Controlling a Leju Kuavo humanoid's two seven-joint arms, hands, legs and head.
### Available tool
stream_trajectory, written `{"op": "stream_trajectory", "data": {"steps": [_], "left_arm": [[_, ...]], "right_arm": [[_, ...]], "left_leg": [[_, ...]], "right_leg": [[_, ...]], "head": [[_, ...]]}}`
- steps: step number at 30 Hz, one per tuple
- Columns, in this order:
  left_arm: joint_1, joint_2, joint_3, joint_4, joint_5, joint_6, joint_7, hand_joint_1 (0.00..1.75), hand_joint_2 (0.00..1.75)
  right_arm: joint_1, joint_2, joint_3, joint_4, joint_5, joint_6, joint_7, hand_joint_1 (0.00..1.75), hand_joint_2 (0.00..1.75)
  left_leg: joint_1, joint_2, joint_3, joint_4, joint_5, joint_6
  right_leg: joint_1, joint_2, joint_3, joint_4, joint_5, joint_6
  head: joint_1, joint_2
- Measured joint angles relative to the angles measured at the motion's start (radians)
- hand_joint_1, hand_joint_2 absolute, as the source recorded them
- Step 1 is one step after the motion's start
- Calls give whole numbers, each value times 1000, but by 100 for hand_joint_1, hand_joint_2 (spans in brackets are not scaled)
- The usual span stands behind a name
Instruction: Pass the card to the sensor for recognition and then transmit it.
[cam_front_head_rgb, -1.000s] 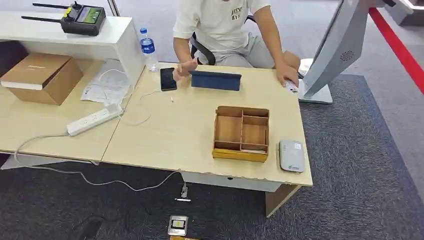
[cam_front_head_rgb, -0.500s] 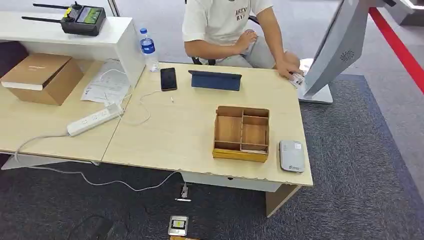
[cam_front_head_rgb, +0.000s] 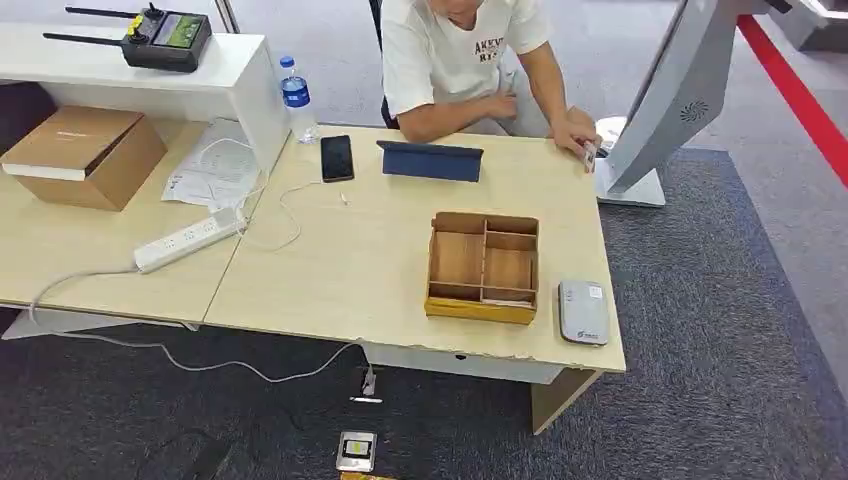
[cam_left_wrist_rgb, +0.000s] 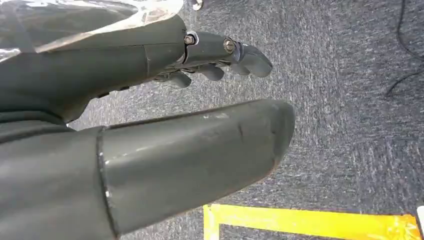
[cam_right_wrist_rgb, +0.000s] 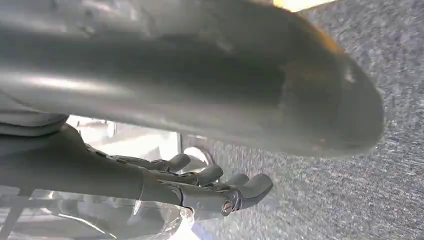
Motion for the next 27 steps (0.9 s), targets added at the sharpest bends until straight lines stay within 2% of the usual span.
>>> {"op": "stream_trajectory", "data": {"steps": [3,5,8,11,13,16,19,23,25,27], "left_arm": [[2,6,0,0,1,-7,-5,0,0],[2,13,0,0,2,-13,-6,0,0],[2,22,0,0,3,-26,-11,0,0],[1,32,0,0,0,-36,-18,0,0],[1,38,0,0,-5,-40,-22,0,0],[0,45,0,0,-7,-42,-27,0,0],[0,47,-1,0,-9,-40,-32,0,0],[4,47,0,0,-14,-37,-37,0,0],[3,47,0,0,-17,-37,-40,0,0],[1,47,-2,0,-26,-37,-47,0,0]], "right_arm": [[-1,9,-34,0,-106,-72,-40,0,175],[-8,14,-68,0,-193,-138,-103,0,175],[-46,13,-136,-2,-349,-193,-245,0,175],[-118,5,-213,-15,-454,-190,-348,0,175],[-174,-8,-257,-32,-517,-154,-431,0,175],[-273,-26,-288,-77,-601,-120,-491,0,175],[-339,-32,-283,-168,-769,-126,-468,0,175],[-342,-40,-185,-370,-1046,-245,-407,0,175],[-336,-44,-117,-478,-1081,-287,-397,0,175],[-331,-47,-36,-585,-1063,-308,-399,0,175]], "left_leg": [[0,0,0,0,0,0],[0,0,0,0,0,0],[0,1,0,0,0,0],[0,4,0,0,1,0],[-1,4,0,0,2,0],[-1,4,0,0,4,1],[-2,2,0,1,4,2],[-2,-2,-1,1,4,2],[-2,-1,-2,1,4,2],[-2,1,-1,1,4,2]], "right_leg": [[0,0,0,0,0,0],[0,0,0,0,0,0],[0,1,0,1,1,-1],[0,2,0,1,2,0],[0,2,0,1,3,1],[-1,2,-1,1,4,2],[-2,0,0,1,4,2],[-2,-2,1,1,4,2],[-2,0,0,1,4,2],[-2,1,0,1,4,2]], "head": [[0,0],[0,0],[0,0],[0,0],[0,0],[0,0],[0,0],[0,0],[0,0],[0,0]]}}
